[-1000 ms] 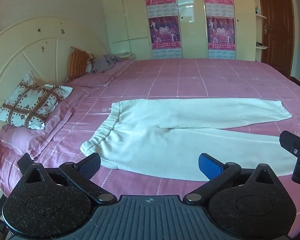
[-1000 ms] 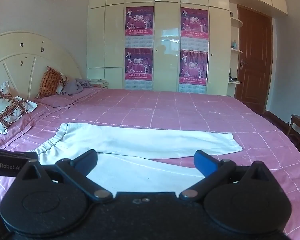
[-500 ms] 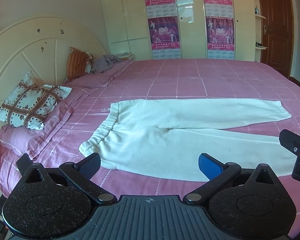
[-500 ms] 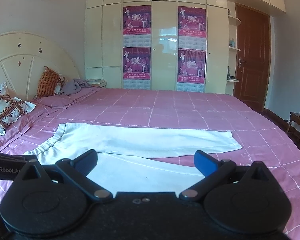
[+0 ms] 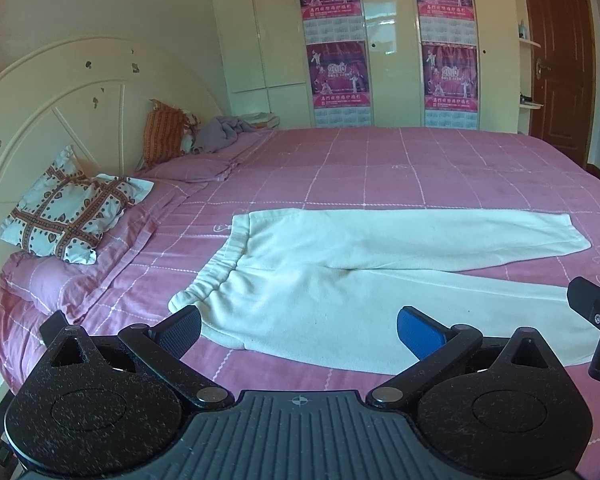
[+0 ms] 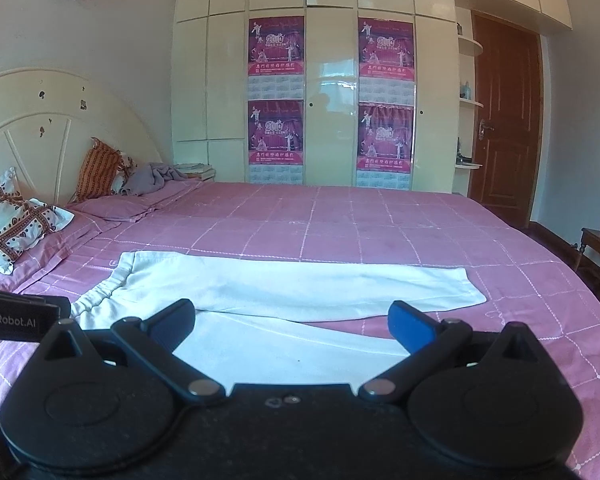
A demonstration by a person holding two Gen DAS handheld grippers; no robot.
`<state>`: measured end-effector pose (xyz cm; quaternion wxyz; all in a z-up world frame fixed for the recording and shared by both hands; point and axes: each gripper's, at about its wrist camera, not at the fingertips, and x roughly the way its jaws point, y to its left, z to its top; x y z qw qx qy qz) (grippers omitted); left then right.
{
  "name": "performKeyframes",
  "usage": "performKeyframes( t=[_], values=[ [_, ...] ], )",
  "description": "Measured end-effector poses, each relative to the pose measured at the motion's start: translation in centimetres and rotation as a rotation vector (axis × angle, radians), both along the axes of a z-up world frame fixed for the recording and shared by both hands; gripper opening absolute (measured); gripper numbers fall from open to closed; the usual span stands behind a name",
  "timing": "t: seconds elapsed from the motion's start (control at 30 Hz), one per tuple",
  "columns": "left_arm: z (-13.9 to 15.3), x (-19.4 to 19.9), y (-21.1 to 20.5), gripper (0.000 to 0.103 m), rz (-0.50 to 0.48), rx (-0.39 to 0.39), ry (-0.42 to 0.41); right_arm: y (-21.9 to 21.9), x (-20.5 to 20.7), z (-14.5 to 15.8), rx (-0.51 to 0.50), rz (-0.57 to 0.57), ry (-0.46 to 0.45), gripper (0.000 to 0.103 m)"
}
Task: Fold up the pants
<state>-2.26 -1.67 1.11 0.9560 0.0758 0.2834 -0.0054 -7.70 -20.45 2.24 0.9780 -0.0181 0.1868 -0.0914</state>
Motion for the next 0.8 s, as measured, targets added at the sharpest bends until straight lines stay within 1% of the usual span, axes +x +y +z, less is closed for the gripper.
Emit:
performKeyframes(
  t=[0.27,0.5,0.8],
  values=[
    [0.1,0.7,0.3,0.103,0.006,-0.001,-0.006,-0.4,0.1,0.0,0.011,-0.026,-0.005,0.103],
    [0.0,1.9,0.6,0.103,0.012,0.002,0.007,0.2,0.8,-0.7,0.004,-0.018,0.02,0.103],
    [-0.2,3.8,0.8,0.103,0.009,0.009,0.016,0.1,1.7,-0.6,0.042,-0.01,0.018,0.103]
  ],
)
